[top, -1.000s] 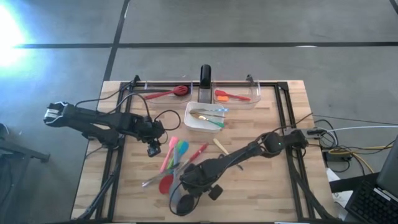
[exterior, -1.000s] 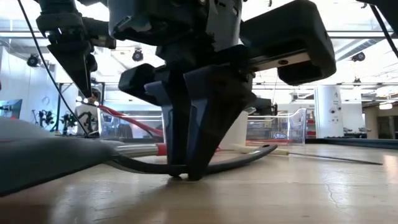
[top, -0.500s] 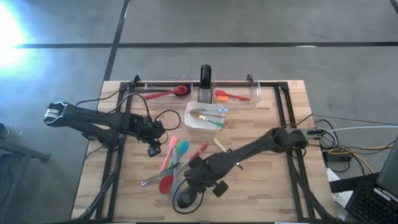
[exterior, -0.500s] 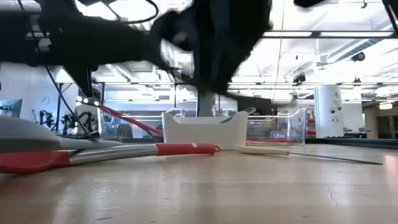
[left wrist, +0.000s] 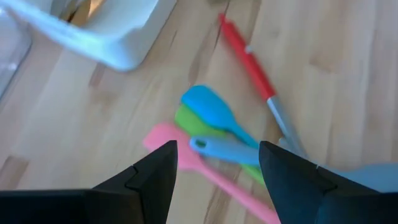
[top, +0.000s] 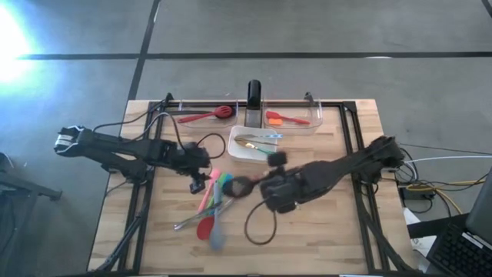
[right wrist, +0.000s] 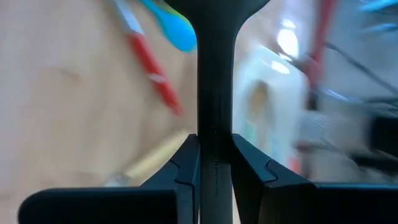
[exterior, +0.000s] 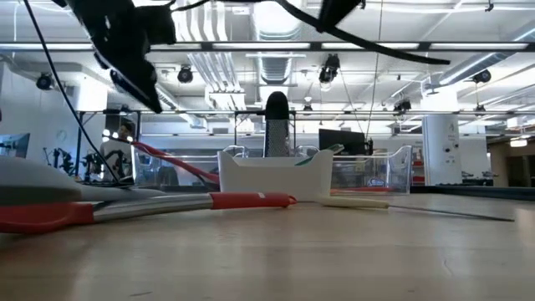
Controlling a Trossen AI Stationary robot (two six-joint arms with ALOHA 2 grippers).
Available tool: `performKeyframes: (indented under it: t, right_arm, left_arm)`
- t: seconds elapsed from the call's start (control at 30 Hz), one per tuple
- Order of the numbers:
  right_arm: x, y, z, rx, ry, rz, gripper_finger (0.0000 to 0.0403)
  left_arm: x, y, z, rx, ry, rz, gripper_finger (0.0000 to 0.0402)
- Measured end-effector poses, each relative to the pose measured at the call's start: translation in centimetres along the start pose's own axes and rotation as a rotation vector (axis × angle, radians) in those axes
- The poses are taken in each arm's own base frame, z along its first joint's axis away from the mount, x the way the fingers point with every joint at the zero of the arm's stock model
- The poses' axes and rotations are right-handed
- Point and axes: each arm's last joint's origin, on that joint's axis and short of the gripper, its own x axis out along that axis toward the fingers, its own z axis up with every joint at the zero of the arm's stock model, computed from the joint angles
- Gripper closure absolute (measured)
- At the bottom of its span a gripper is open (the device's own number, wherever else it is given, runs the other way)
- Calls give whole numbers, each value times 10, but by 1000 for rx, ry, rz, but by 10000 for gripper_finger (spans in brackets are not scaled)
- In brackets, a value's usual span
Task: Pick & Place Kitchen Items
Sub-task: Put the black slotted spoon into the left transparent bin
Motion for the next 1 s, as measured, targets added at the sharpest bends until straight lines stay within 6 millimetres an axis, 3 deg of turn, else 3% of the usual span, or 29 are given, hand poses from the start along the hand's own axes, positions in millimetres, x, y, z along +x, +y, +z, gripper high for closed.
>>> performKeyframes:
  t: [0.17,0.4,0.7,1.0]
  right_arm:
    - [-4,-9,-30,-24,30,-167,356]
    - [-20,-20,-47,133,-99,-280,356]
    - [-49,-35,-76,311,-615,-261,356]
    - [-66,-32,-109,204,-1358,-53,356]
  left_arm:
    - [-1,-5,13,51,-131,-48,172]
    - [-9,-14,40,188,-447,-76,172]
    - [-20,-20,62,317,-715,-30,172]
    - [1,-27,78,384,-846,20,172]
